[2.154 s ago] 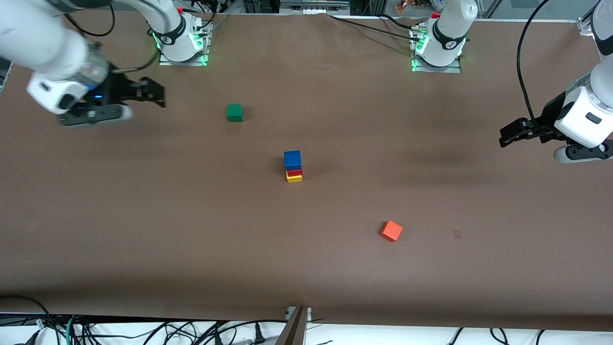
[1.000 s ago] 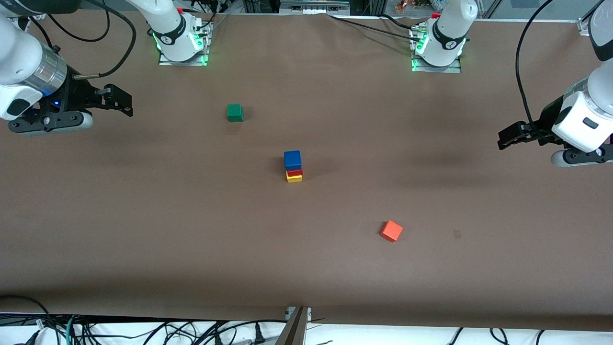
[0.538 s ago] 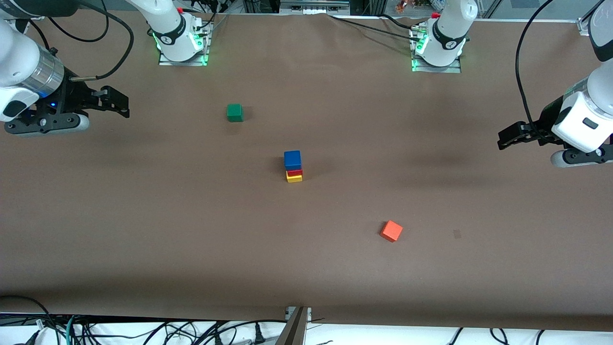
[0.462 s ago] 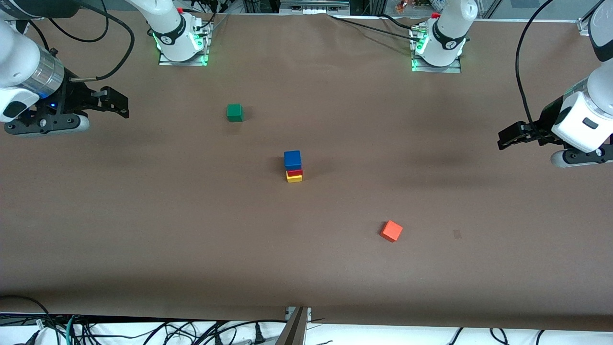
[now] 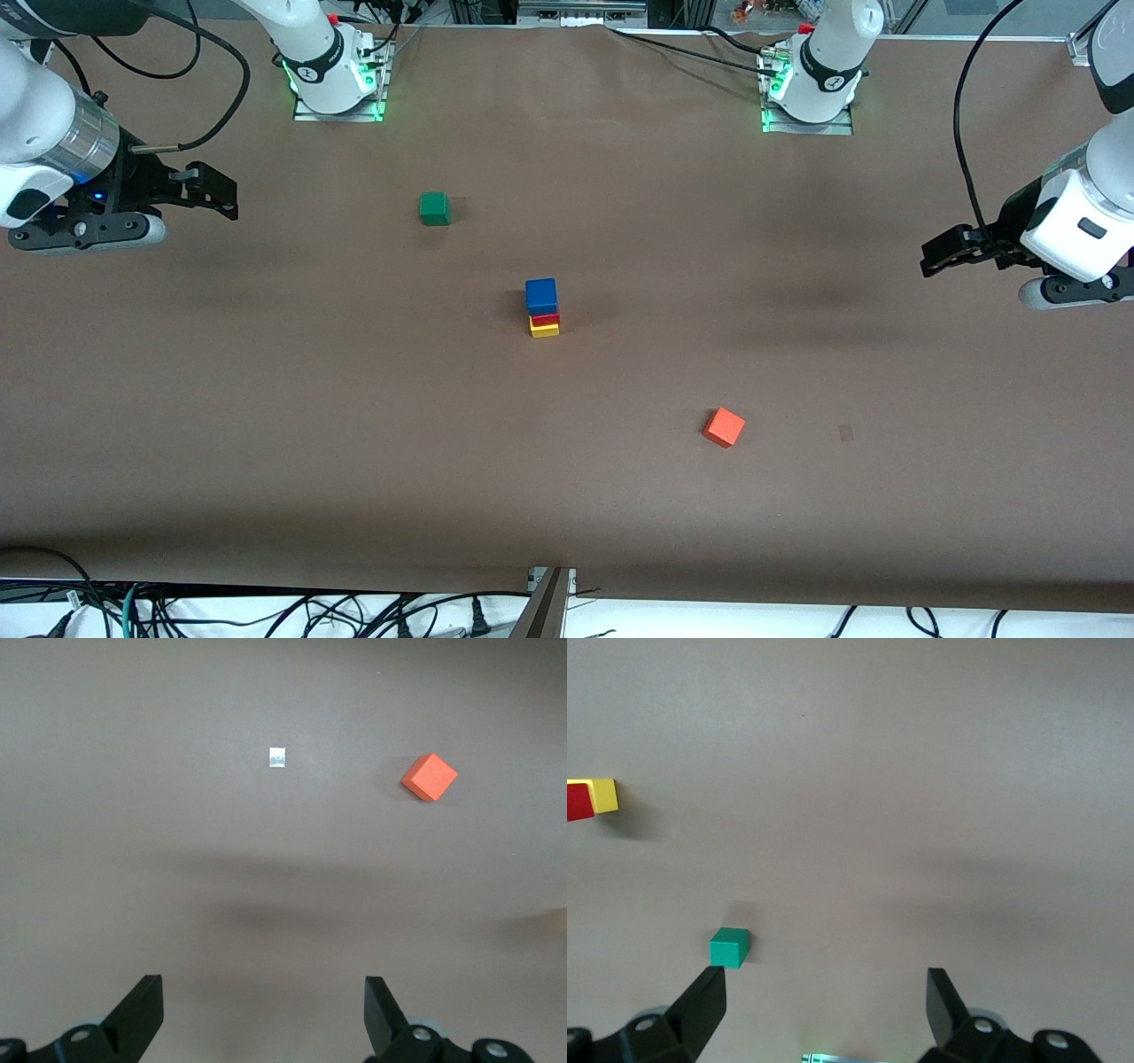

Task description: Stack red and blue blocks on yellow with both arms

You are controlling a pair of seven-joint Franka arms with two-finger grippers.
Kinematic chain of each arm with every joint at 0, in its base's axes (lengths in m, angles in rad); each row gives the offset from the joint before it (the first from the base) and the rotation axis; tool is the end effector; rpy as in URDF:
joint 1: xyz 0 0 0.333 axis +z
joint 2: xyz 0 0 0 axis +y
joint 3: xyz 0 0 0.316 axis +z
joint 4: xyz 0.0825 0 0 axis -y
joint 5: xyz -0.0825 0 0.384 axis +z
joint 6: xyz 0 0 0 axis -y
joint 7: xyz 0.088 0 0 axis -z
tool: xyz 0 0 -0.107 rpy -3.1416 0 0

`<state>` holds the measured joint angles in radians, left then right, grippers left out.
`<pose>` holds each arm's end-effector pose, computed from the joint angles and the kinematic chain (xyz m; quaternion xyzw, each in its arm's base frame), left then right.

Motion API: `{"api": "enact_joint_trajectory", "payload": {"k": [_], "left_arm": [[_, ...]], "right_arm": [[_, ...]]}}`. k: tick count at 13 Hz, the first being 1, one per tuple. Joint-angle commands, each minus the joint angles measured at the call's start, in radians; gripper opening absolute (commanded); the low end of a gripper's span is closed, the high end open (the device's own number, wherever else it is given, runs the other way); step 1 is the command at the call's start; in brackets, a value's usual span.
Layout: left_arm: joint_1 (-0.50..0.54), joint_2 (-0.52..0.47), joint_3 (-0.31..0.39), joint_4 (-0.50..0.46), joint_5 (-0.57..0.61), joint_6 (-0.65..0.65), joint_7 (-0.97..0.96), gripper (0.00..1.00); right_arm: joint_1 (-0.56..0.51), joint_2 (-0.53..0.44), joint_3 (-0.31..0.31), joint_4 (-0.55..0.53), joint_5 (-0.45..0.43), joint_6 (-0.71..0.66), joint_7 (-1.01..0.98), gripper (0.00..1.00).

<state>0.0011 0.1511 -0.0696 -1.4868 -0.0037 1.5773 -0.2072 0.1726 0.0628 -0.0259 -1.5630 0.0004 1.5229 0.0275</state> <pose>0.5978 -0.0384 0.5776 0.9971 0.0696 -0.0308 0.0029 0.5605 0.0833 0.5890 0.9969 0.0595 -0.0512 0.0051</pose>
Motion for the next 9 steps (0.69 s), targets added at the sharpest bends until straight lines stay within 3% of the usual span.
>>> {"api": "enact_joint_trajectory", "payload": {"k": [1, 9], "left_arm": [[-0.003, 0.011, 0.001, 0.026, 0.016, -0.007, 0.018, 1.0], [-0.004, 0.011, 0.001, 0.026, 0.014, -0.007, 0.018, 1.0]], "right_arm": [[-0.002, 0.008, 0.014, 0.023, -0.02, -0.012, 0.006, 1.0], [-0.007, 0.017, 0.012, 0.023, -0.016, -0.009, -0.009, 1.0]]}}
